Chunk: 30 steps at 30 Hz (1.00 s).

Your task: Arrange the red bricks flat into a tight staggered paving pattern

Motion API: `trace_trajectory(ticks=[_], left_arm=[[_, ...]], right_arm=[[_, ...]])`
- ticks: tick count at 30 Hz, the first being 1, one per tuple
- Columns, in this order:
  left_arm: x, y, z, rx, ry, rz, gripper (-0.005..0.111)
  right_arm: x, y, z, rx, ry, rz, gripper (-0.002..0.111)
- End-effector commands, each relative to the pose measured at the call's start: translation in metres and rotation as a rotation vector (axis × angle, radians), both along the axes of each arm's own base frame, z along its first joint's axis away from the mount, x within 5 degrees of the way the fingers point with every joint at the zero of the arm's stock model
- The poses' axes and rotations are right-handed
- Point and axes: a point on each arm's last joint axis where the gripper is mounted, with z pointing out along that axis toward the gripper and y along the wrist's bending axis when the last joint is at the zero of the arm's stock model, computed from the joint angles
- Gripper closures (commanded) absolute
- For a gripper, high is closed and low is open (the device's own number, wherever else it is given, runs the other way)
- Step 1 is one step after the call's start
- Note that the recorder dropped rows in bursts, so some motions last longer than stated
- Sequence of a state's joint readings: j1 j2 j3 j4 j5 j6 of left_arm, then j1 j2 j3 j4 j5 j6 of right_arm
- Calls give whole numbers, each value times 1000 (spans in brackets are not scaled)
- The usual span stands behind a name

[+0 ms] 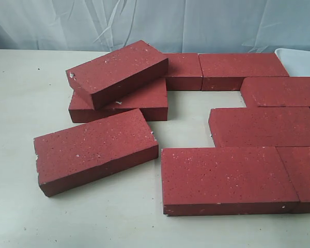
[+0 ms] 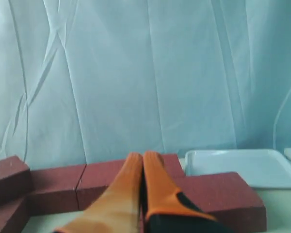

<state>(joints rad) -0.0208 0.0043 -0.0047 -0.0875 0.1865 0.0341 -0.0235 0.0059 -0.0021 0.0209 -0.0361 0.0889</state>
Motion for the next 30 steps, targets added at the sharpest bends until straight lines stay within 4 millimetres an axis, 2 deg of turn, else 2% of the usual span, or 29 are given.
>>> trace_trajectory(ticks=[1, 15, 19, 26, 30], left_arm=[[0, 0, -1, -3, -4, 0, 107], [0, 0, -1, -3, -6, 0, 107], [0, 0, -1, -3, -6, 0, 107], [0, 0, -1, -3, -6, 0, 107], [0, 0, -1, -3, -6, 0, 107]], right_arm=[[-2, 0, 9, -3, -113, -7, 109], [-6, -1, 21, 4, -243, -10, 109], [-6, -1, 22, 1, -225, -10, 109], [-14, 0, 53, -11, -183, -7, 109], [-12, 0, 74, -92, -80, -24, 109]])
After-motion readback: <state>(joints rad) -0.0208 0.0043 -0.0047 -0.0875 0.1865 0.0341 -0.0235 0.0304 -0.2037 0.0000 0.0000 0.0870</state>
